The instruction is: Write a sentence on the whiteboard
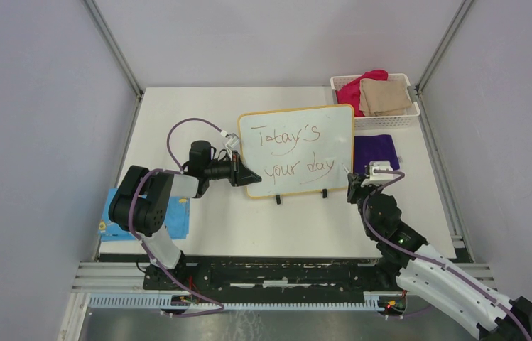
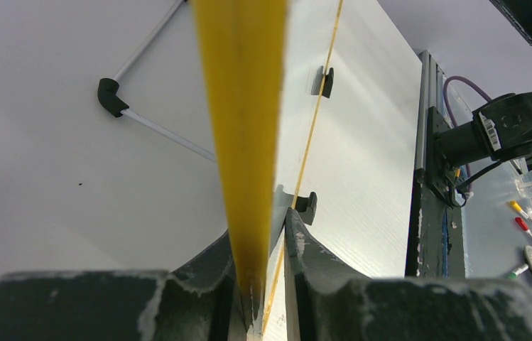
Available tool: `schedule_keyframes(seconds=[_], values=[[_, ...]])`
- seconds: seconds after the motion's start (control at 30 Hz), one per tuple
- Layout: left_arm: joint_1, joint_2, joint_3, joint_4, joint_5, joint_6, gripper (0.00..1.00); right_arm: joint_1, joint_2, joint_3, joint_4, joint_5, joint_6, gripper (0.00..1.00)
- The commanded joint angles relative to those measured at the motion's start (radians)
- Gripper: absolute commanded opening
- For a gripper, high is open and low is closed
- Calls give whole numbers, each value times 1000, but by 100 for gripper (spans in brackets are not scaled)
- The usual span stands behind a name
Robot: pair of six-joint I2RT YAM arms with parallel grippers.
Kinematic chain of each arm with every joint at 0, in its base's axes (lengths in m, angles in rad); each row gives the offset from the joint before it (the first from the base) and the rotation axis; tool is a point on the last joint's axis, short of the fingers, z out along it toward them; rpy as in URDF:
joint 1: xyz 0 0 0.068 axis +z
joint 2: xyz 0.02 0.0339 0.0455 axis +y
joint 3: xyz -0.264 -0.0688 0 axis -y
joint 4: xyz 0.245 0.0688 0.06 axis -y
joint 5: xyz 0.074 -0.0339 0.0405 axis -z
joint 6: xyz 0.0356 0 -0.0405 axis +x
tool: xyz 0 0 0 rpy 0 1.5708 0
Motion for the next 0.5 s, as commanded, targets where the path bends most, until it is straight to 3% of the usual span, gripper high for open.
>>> schedule_keyframes(seconds=[0.0, 0.47], values=[[-25, 46, -16, -176, -118, 68, 2, -17, 36, 13, 71, 0, 40, 0], [-25, 50, -14, -176, -117, 67, 2, -95, 80, 16, 83, -127, 73, 0]])
